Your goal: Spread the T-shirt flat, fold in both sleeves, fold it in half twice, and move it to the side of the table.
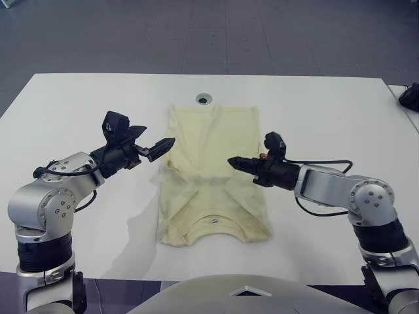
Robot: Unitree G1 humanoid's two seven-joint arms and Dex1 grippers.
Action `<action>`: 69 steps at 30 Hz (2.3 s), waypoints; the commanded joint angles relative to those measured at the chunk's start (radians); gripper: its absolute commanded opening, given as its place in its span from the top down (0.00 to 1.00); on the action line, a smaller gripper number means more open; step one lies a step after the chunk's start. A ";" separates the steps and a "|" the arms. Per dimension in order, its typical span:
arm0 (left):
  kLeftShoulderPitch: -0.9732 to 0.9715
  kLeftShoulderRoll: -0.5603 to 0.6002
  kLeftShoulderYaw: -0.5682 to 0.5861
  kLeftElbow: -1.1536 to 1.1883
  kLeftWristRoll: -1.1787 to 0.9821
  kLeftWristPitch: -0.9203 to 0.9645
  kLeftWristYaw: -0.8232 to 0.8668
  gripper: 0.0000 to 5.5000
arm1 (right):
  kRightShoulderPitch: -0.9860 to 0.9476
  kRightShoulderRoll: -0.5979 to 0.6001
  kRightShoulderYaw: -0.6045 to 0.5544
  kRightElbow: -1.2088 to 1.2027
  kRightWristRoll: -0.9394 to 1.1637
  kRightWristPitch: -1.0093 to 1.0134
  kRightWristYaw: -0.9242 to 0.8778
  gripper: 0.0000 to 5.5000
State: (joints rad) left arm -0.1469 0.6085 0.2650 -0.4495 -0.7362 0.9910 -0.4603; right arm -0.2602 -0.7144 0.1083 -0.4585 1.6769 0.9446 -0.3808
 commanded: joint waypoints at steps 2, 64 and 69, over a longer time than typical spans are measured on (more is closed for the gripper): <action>0.132 0.109 0.021 -0.075 0.002 -0.007 -0.098 0.02 | 0.126 -0.300 -0.030 -0.264 -0.458 -0.016 0.314 0.52; 0.635 0.449 -0.533 0.221 1.043 -1.240 -0.367 1.00 | 0.645 -0.228 0.175 -0.172 -1.942 -0.900 1.164 0.87; 0.606 0.457 -0.535 0.194 1.003 -1.218 -0.396 1.00 | 0.620 -0.231 0.140 -0.182 -1.927 -0.882 1.185 1.00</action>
State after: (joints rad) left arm 0.4267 1.0232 -0.2171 -0.3255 0.1741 -0.3716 -0.7580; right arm 0.3893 -0.9404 0.2824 -0.6210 -0.2558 0.0434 0.7851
